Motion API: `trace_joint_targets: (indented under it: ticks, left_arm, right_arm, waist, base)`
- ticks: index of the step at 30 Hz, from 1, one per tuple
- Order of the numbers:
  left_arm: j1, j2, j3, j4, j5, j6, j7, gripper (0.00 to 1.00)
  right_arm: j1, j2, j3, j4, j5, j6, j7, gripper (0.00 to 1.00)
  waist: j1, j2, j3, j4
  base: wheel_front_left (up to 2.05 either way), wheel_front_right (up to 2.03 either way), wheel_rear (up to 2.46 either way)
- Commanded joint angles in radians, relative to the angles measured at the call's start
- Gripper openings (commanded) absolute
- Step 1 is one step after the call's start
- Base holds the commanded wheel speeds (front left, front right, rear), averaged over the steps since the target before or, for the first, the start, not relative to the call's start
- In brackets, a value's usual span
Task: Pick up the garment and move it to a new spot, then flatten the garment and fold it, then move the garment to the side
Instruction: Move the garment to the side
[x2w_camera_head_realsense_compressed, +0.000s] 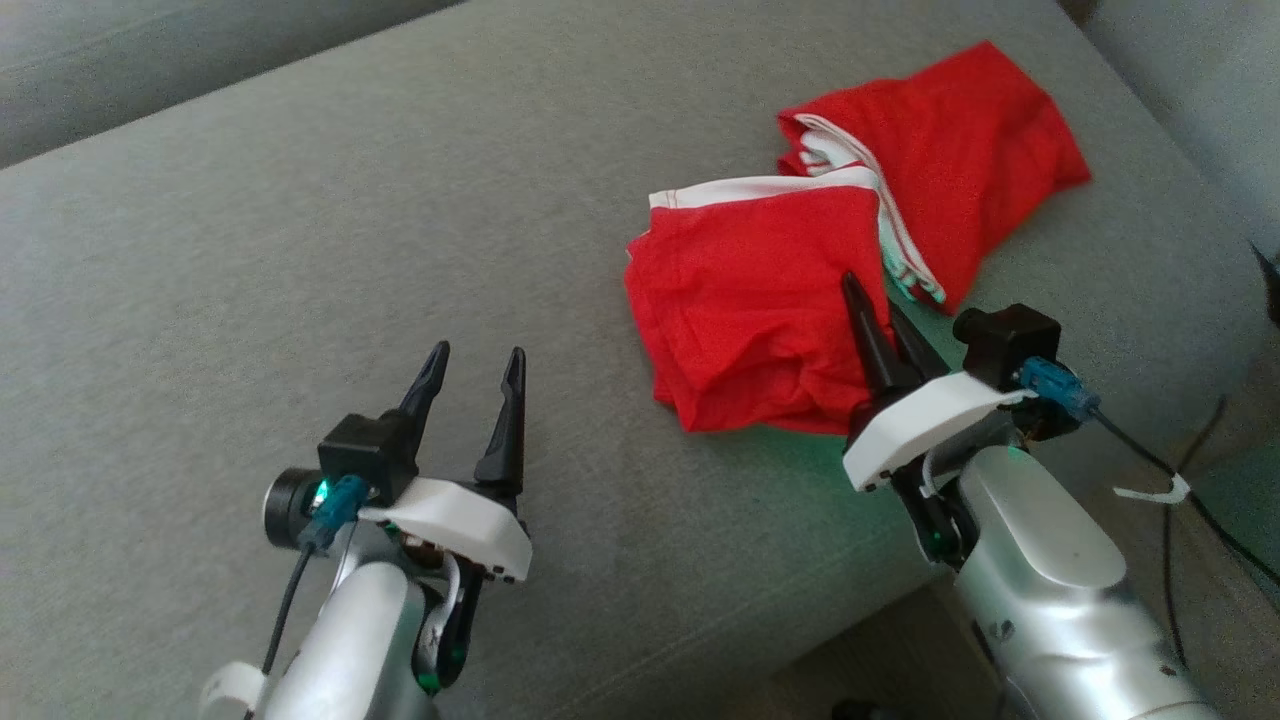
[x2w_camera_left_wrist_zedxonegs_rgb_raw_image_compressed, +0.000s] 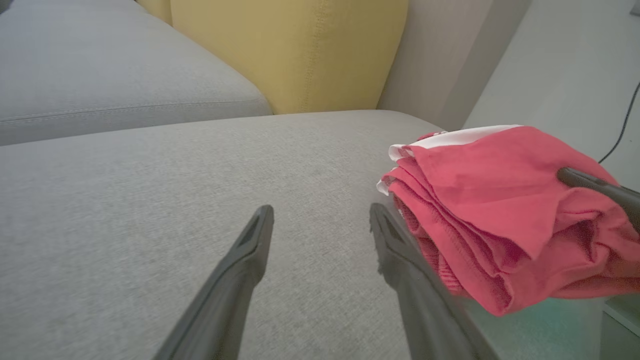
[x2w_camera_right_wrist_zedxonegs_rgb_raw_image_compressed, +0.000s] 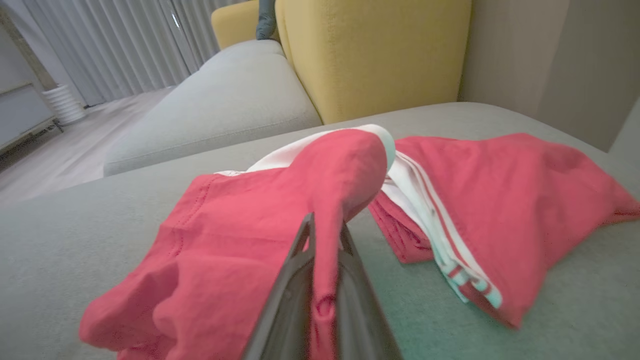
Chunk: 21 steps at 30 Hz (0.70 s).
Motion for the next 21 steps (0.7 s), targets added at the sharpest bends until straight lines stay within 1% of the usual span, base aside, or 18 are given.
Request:
trace_joint_targets:
  ticks: [1, 5, 8, 11, 12, 18, 21]
  left_arm:
    - [-0.051, 0.008, 0.031, -0.023, 0.009, -0.003, -0.006, 1.0]
    - [-0.058, 0.008, 0.023, -0.019, 0.013, -0.011, -0.006, 1.0]
    - [-0.061, 0.008, 0.017, -0.014, 0.01, -0.015, -0.006, 1.0]
    - [-0.061, 0.008, 0.012, -0.009, 0.012, -0.016, -0.006, 1.0]
    - [-0.061, 0.008, 0.012, -0.009, 0.012, -0.016, -0.006, 1.0]
    - [-0.054, 0.008, 0.014, -0.01, 0.012, -0.018, -0.006, 1.0]
    - [-0.045, 0.008, 0.021, -0.011, 0.009, -0.015, -0.006, 1.0]
  right_arm:
    - [-0.036, 0.01, 0.02, -0.026, -0.014, 0.004, -0.005, 0.0]
    - [-0.106, -0.004, 0.012, -0.006, -0.067, 0.004, 0.005, 0.0]
    - [-0.172, -0.033, -0.003, 0.023, -0.115, 0.004, 0.019, 0.0]
    - [-0.241, -0.077, -0.029, 0.071, -0.169, 0.004, 0.034, 0.0]
    - [-0.241, -0.077, -0.029, 0.071, -0.169, 0.004, 0.034, 0.0]
    - [-0.34, -0.189, -0.127, 0.182, -0.281, 0.004, 0.066, 0.0]
    - [-0.365, -0.234, -0.174, 0.218, -0.323, 0.004, 0.066, 0.0]
  waist:
    - [0.0, 0.0, 0.025, -0.03]
    - [0.0, 0.0, 0.041, -0.019]
    - [0.0, 0.0, 0.053, 0.009]
    - [0.0, 0.0, 0.065, 0.046]
    - [0.0, 0.0, 0.065, 0.046]
    - [0.0, 0.0, 0.086, 0.121]
    - [0.0, 0.0, 0.089, 0.142]
  base:
    - [0.0, 0.0, 0.0]
    - [0.0, 0.0, 0.0]
    - [0.0, 0.0, 0.0]
    - [0.0, 0.0, 0.0]
    - [0.0, 0.0, 0.0]
    - [0.0, 0.0, 0.0]
    - [0.0, 0.0, 0.0]
